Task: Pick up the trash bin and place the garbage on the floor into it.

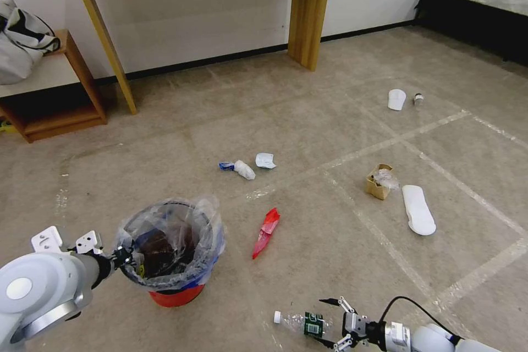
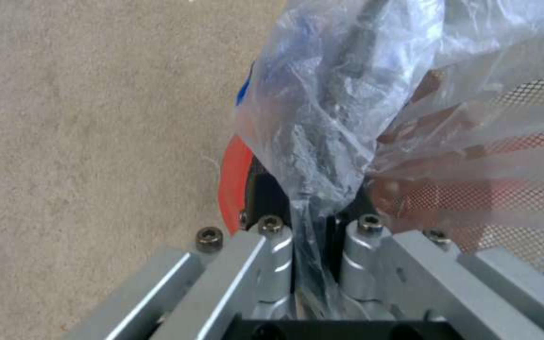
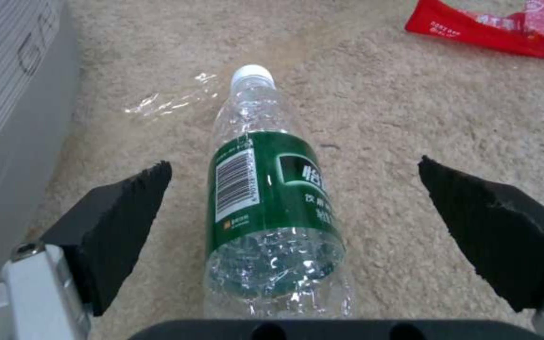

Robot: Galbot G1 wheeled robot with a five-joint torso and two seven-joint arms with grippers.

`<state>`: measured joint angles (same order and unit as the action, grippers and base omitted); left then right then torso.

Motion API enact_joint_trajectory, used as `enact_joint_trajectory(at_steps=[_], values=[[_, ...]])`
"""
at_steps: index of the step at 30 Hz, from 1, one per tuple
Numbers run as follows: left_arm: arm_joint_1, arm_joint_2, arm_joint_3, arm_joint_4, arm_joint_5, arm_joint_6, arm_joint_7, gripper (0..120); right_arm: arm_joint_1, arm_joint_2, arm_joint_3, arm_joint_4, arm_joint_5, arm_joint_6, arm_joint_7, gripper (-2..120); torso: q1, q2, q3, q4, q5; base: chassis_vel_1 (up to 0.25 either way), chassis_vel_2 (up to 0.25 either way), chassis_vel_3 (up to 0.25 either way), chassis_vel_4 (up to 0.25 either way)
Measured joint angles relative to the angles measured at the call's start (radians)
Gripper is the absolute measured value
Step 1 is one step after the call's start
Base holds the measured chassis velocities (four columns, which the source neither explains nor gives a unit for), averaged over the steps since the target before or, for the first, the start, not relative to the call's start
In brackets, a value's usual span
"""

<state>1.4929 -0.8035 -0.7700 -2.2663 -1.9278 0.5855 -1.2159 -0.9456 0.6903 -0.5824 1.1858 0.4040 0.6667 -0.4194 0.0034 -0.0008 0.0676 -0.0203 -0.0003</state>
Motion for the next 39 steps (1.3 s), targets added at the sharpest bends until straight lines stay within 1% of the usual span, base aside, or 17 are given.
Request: enact_joint_trajectory(at_steps=[15, 27, 39], values=[[-0.007, 0.001, 0.005, 0.007, 0.000, 0.000, 0.000, 4, 0.023, 0.038, -0.025, -0.059, 0.024, 0.009, -0.025, 100, 0.000, 0.000, 0.000, 0.0000, 0.0001, 0.000, 0.000, 0.000, 0.000], [-0.003, 0.001, 0.005, 0.004, 0.000, -0.002, 0.000, 4, 0.037, 0.078, -0.036, -0.133, 0.032, 0.024, -0.052, 100, 0.000, 0.000, 0.000, 0.0000, 0.0001, 0.000, 0.000, 0.000, 0.000], [-0.002, -0.006, 0.007, 0.002, 0.006, -0.002, 0.000, 4, 0.043, 0.087, -0.037, -0.155, 0.035, 0.031, -0.062, 100, 0.000, 0.000, 0.000, 0.0000, 0.0002, 0.000, 0.000, 0.000, 0.000]])
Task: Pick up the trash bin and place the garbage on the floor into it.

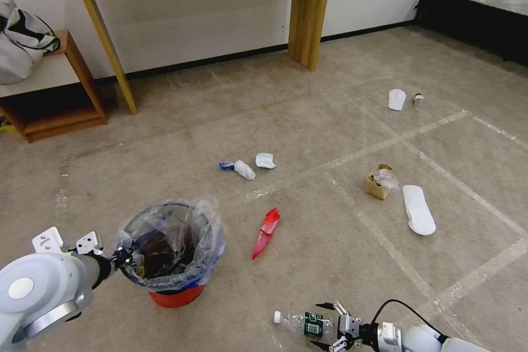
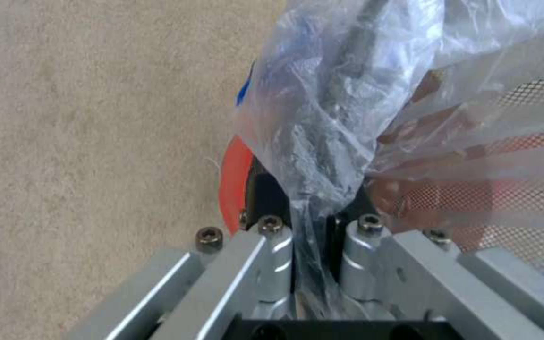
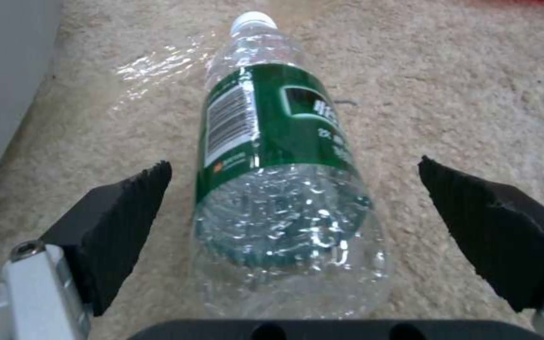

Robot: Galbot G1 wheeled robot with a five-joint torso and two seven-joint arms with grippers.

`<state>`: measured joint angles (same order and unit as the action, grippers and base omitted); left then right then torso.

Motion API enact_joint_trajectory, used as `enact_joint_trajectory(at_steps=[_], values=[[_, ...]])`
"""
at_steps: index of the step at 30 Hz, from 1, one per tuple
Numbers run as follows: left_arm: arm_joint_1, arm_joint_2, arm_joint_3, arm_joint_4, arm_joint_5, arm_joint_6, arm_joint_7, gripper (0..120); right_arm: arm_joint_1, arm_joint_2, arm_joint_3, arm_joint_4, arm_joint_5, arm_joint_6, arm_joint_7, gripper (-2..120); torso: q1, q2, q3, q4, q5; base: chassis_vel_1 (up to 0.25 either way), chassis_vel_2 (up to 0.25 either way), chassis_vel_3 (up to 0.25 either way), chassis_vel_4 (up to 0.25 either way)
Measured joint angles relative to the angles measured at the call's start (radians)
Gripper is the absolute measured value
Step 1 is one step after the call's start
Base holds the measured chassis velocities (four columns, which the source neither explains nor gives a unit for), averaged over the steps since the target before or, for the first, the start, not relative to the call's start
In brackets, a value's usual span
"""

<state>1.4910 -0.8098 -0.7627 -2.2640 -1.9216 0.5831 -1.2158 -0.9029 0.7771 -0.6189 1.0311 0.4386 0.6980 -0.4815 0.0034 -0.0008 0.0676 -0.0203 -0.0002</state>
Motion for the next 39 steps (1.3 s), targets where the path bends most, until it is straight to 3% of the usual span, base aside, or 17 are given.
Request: enact_joint_trajectory(at_steps=[39], values=[[-0.008, 0.006, 0.007, 0.009, -0.001, 0.000, 0.002, 4, 0.059, 0.080, -0.055, -0.090, 0.045, 0.001, -0.042, 100, 0.000, 0.000, 0.000, -0.0001, 0.0000, 0.000, 0.000, 0.000, 0.000]])
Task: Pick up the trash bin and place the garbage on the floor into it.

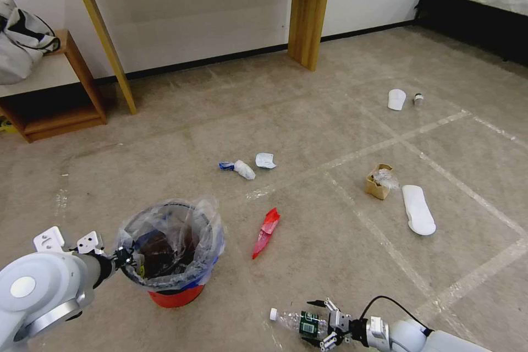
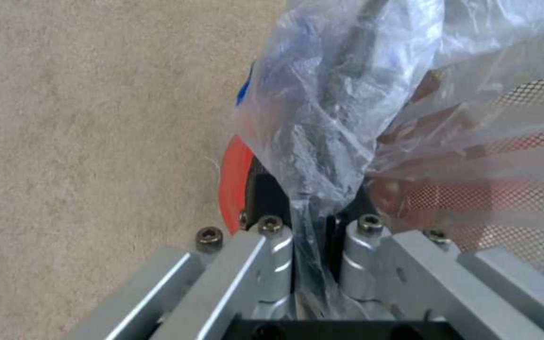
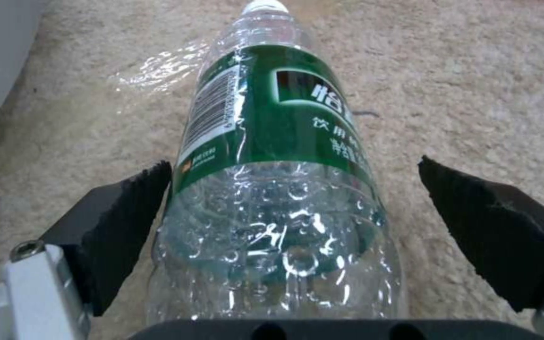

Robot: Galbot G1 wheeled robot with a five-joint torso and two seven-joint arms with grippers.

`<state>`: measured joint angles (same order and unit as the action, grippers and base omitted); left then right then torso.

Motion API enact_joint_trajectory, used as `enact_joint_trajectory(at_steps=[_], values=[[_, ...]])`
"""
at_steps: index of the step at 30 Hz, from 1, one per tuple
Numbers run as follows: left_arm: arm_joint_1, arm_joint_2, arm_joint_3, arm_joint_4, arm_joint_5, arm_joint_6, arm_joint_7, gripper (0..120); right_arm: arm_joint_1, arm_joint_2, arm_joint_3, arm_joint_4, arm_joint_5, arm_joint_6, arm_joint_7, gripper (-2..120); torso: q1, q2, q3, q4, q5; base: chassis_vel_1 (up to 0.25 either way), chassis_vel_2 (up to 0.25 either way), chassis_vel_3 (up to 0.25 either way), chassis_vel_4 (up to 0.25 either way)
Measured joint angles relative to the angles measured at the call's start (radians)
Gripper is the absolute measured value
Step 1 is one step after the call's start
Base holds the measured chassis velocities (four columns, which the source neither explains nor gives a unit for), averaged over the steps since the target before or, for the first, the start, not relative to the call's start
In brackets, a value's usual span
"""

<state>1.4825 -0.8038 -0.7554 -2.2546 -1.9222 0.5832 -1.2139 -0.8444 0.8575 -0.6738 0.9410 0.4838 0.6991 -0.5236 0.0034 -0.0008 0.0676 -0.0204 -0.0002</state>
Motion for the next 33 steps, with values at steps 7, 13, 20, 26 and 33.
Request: enact_joint_trajectory(at_steps=[7, 13, 20, 26, 33], values=[[-0.001, 0.002, 0.004, 0.001, 0.003, 0.002, 0.001, 4, -0.003, 0.000, 0.001, 0.001, 0.003, -0.001, -0.003, 85, 0.000, 0.000, 0.000, 0.0000, 0.0000, 0.000, 0.000, 0.000, 0.000], [-0.004, 0.003, 0.006, 0.000, 0.006, 0.003, 0.003, 4, -0.002, 0.003, 0.004, 0.001, 0.007, -0.003, -0.001, 64, 0.000, 0.000, 0.000, 0.0000, 0.0000, 0.000, 0.000, 0.000, 0.000], [0.001, 0.007, 0.005, -0.002, 0.009, 0.004, 0.003, 4, 0.000, 0.005, 0.008, 0.003, 0.009, -0.005, 0.005, 40, 0.000, 0.000, 0.000, 0.0000, 0.0000, 0.000, 0.000, 0.000, 0.000], [-0.002, 0.013, 0.007, -0.004, 0.010, 0.004, 0.003, 4, 0.003, 0.000, 0.010, 0.011, 0.013, -0.009, 0.007, 36, 0.000, 0.000, 0.000, 0.0001, 0.0001, 0.000, 0.000, 0.000, 0.000], [-0.007, 0.027, 0.006, -0.004, 0.000, 0.001, 0.001, 4, -0.005, -0.027, 0.030, 0.052, 0.017, -0.013, 0.019, 36, 0.000, 0.000, 0.000, 0.0000, 0.0002, 0.000, 0.000, 0.000, 0.000]])
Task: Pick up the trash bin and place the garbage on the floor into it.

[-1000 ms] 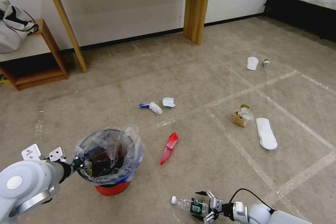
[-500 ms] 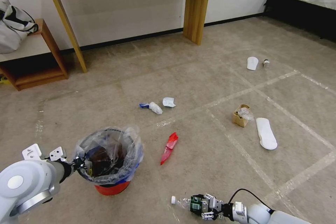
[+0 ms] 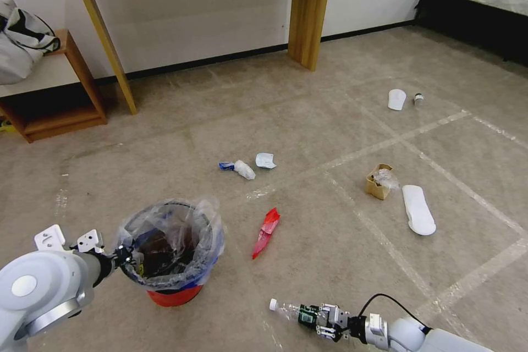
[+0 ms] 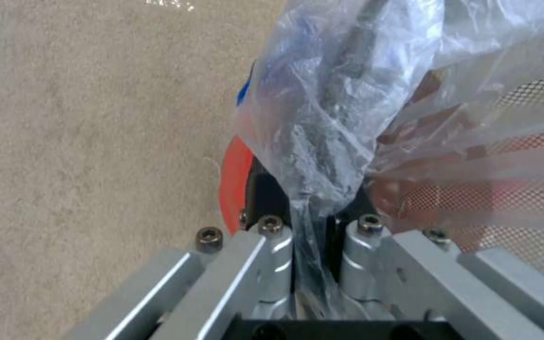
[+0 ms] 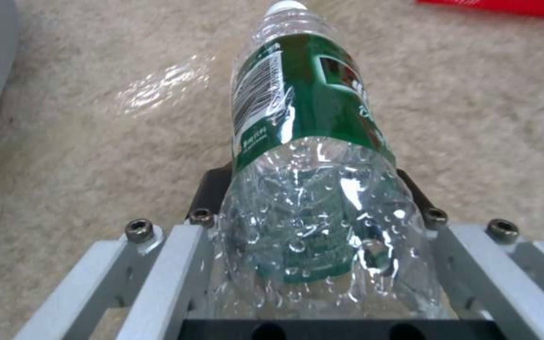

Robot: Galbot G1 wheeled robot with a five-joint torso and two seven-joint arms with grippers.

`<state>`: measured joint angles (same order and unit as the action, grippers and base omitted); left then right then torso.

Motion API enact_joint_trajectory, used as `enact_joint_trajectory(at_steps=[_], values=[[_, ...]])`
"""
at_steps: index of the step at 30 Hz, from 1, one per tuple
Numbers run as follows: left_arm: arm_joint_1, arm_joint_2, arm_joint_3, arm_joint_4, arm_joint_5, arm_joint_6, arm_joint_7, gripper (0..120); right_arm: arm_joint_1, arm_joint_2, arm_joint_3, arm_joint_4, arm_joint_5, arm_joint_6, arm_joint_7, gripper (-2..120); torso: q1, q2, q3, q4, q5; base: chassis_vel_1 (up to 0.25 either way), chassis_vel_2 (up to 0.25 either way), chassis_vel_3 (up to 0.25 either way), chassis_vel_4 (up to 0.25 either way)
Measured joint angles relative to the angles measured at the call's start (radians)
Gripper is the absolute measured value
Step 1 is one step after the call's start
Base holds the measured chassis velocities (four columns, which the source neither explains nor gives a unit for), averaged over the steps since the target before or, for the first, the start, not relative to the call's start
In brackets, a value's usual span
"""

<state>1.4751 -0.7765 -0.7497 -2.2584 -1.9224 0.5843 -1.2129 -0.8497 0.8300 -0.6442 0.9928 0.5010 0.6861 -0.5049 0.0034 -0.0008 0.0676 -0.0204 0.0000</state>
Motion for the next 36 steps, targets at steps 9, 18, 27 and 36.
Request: enact_joint_trajectory(at_steps=[9, 18, 27, 36], values=[[-0.015, 0.024, -0.006, 0.009, -0.046, -0.009, -0.010, 4, -0.026, -0.120, 0.203, 0.152, 0.046, -0.017, 0.030, 36, 0.000, 0.000, 0.000, 0.0002, -0.0002, 0.000, 0.000, 0.000, 0.000], [-0.048, 0.052, 0.004, 0.030, -0.087, -0.015, -0.017, 4, -0.122, -0.304, 0.520, 0.353, 0.084, -0.027, 0.057, 36, 0.000, 0.000, 0.000, -0.0002, 0.0000, 0.000, 0.000, 0.000, 0.000], [-0.051, 0.050, 0.008, 0.040, -0.087, -0.014, -0.015, 4, -0.106, -0.362, 0.756, 0.571, 0.184, -0.077, 0.100, 36, 0.000, 0.000, 0.000, -0.0001, -0.0004, 0.000, 0.000, 0.000, 0.000], [-0.062, 0.046, 0.015, 0.037, -0.099, -0.015, -0.011, 4, 0.086, -0.313, 0.695, 0.840, 0.271, -0.202, 0.172, 36, 0.000, 0.000, 0.000, 0.0000, -0.0003, 0.000, 0.000, 0.000, 0.000]])
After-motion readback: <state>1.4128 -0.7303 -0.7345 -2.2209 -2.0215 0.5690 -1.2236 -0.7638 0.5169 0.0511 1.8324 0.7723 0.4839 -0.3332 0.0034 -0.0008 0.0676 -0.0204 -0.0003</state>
